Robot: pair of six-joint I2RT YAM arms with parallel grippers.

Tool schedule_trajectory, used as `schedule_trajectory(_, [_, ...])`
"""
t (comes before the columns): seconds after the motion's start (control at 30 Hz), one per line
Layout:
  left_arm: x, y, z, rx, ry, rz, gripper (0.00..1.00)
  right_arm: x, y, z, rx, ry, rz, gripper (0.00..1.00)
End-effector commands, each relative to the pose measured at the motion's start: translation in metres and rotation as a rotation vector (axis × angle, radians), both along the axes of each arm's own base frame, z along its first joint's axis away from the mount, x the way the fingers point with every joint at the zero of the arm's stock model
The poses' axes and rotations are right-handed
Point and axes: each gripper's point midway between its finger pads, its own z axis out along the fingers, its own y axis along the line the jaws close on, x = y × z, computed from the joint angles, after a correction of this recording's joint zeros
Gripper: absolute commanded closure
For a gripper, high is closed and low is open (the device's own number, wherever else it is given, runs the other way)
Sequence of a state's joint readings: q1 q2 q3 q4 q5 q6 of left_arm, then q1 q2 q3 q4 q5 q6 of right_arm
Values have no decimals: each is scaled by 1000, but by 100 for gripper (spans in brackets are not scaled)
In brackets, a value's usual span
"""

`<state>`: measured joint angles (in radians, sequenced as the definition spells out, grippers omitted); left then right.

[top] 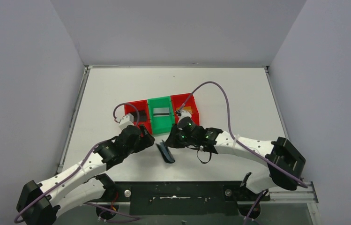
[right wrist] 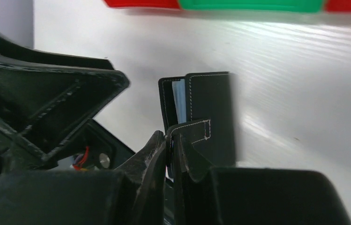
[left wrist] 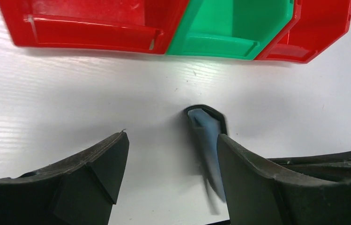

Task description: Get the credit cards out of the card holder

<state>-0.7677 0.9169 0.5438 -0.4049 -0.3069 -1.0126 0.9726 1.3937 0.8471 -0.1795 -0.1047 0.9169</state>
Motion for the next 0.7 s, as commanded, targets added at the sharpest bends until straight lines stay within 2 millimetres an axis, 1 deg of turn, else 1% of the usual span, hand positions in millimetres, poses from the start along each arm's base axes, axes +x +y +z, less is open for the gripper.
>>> schedule_trajectory(0.0, [-9,26,-1,25,10,81,31,-2,56,40,162,-53,130,100])
schedule_trajectory(0.07, [-13,31,-2,20,18,95,31,-1,61,42,176,-47,121,100])
schedule_trajectory(0.1, [-15,33,0,14,17,100,31,3,58,39,167,-40,98,100])
schedule_trajectory(0.17, [-18,36,-1,11,22,108,31,13,46,31,133,-28,34,100])
schedule_trajectory(0.23, [-20,37,-1,4,21,109,31,23,28,25,135,-2,-46,100])
schedule_trajectory(0.3, [-20,35,0,-8,17,100,30,35,4,18,154,17,-143,100])
schedule_trajectory(0.33, [-20,34,1,-10,16,94,30,36,-11,7,152,33,-185,100])
schedule_trajectory(0.4, [-18,28,3,-19,12,69,30,39,-38,-5,144,67,-272,100])
schedule_trajectory(0.47, [-15,19,6,-31,5,29,30,35,-61,-23,121,114,-332,100])
schedule_trajectory(0.53, [-12,8,9,-48,-3,-18,30,27,-77,-38,102,147,-370,99])
schedule_trajectory(0.67, [-7,-19,14,-87,-12,-132,30,15,-89,-53,104,167,-395,95])
